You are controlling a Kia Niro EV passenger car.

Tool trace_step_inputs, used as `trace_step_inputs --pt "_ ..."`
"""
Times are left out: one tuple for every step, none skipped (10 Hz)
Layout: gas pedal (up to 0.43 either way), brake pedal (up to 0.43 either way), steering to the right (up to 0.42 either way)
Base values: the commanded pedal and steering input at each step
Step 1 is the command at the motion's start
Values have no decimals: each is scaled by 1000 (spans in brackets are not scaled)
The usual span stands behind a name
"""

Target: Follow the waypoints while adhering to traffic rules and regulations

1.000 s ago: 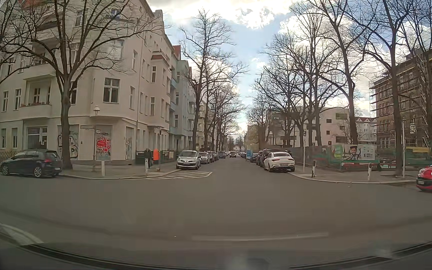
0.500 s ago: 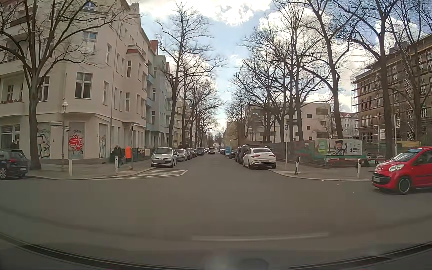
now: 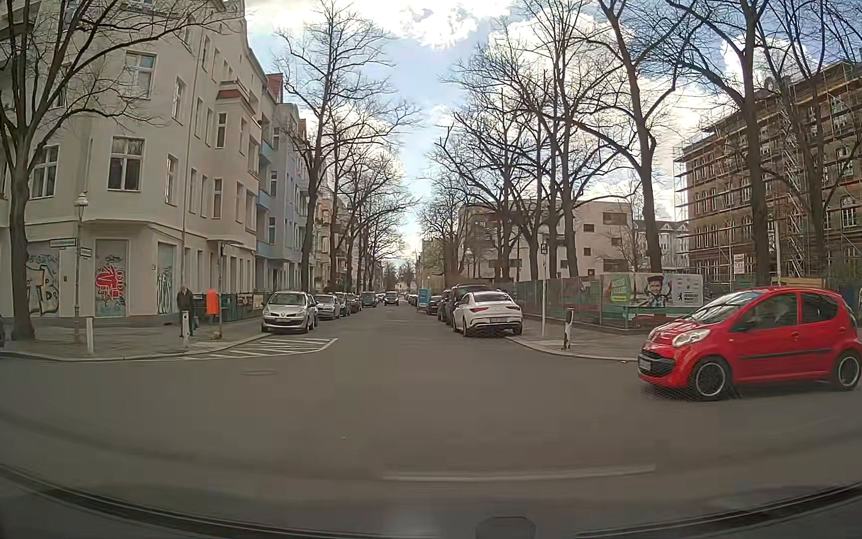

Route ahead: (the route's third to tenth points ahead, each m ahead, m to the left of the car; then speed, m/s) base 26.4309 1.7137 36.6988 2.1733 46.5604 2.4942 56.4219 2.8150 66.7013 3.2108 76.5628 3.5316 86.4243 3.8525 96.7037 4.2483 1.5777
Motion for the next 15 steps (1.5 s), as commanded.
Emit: trace_step_inputs --pt "0 280 211" --pt "0 280 210" --pt "0 287 210" --pt "0 287 210" --pt "0 280 210" --pt "0 287 210" --pt "0 280 210" --pt "0 280 210" --pt "0 250 208" --pt "0 177 205" --pt "0 37 199" --pt "0 37 193" --pt "130 37 185" --pt "228 30 179" --pt "228 37 176"
